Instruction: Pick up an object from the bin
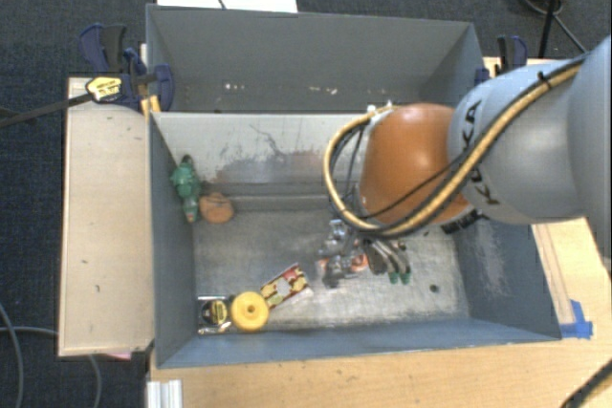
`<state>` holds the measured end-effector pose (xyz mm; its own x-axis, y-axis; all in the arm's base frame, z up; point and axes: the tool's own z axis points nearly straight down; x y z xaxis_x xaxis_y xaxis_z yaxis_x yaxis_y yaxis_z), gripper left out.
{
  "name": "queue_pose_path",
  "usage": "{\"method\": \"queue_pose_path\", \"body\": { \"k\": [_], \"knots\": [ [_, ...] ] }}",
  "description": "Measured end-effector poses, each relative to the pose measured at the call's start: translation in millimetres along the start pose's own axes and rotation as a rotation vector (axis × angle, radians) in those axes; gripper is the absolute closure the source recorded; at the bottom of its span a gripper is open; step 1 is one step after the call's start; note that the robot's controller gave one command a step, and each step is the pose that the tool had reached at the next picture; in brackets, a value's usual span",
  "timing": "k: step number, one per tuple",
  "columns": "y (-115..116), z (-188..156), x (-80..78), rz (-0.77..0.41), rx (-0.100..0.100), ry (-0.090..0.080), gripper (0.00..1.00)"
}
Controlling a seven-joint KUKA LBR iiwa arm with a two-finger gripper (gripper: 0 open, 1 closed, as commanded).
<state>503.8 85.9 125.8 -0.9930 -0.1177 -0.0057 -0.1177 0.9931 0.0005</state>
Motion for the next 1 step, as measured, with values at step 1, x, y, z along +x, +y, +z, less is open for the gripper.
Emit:
{"method": "queue_pose_path", "body": {
  "k": [1],
  "knots": [
    [0.0, -5.8, 0.9, 0.001, 0.0, 0.005, 1.0]
  ]
}}
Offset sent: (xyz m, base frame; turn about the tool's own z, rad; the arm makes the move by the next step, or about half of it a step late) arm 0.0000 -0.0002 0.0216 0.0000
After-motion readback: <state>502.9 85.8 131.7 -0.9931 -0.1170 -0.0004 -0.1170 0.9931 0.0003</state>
